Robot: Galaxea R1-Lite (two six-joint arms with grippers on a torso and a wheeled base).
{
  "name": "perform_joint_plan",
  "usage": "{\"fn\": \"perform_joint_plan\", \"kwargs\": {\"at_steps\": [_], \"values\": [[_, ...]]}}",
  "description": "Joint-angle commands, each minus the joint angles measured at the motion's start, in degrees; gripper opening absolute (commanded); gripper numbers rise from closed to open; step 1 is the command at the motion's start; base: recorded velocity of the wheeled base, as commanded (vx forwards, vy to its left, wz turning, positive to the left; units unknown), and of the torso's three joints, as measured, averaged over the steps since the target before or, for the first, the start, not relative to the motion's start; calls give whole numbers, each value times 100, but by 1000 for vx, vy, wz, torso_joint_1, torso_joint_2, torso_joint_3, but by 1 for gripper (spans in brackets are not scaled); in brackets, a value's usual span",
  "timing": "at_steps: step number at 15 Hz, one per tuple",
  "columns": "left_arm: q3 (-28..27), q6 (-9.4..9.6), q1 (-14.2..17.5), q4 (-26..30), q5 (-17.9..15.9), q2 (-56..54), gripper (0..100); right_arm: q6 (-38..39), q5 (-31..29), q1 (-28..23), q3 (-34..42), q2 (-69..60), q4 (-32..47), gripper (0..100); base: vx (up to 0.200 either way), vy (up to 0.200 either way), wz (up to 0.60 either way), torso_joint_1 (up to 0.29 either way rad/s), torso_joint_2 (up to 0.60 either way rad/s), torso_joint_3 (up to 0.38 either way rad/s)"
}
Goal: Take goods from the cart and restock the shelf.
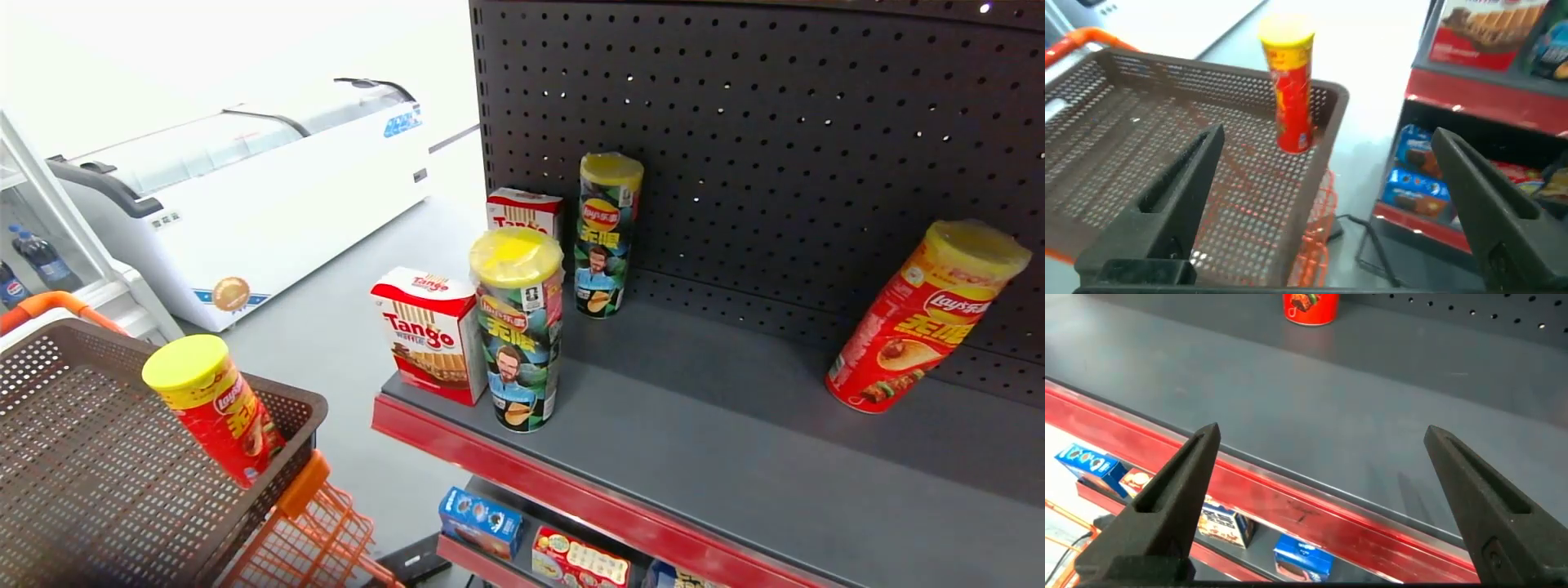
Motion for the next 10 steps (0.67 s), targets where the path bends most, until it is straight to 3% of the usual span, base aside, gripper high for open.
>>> {"fn": "perform_joint_plan", "kwargs": {"at_steps": [1, 2, 3, 4, 5, 8, 10], "values": [[-733, -589, 618, -426, -490, 1945, 100, -1, 0, 0, 0, 7, -1, 100, 0, 0, 0, 0, 0, 0], [-733, -536, 1303, -1191, -1237, 2701, 100, -1, 0, 0, 0, 7, -1, 100, 0, 0, 0, 0, 0, 0], [-311, -53, 1620, -2044, -1369, 3413, 100, -1, 0, 0, 0, 7, -1, 100, 0, 0, 0, 0, 0, 0], [14, 211, 1611, -2527, -1360, 3747, 100, -1, 0, 0, 0, 7, -1, 100, 0, 0, 0, 0, 0, 0], [322, 343, 1611, -2966, -1352, 4028, 100, -1, 0, 0, 0, 7, -1, 100, 0, 0, 0, 0, 0, 0], [875, 360, 1655, -5032, -1334, 5382, 100, -1, 0, 0, 0, 7, -1, 100, 0, 0, 0, 0, 0, 0], [831, 360, 1629, -5752, -1334, 6102, 100, -1, 0, 0, 0, 7, -1, 100, 0, 0, 0, 0, 0, 0]]}}
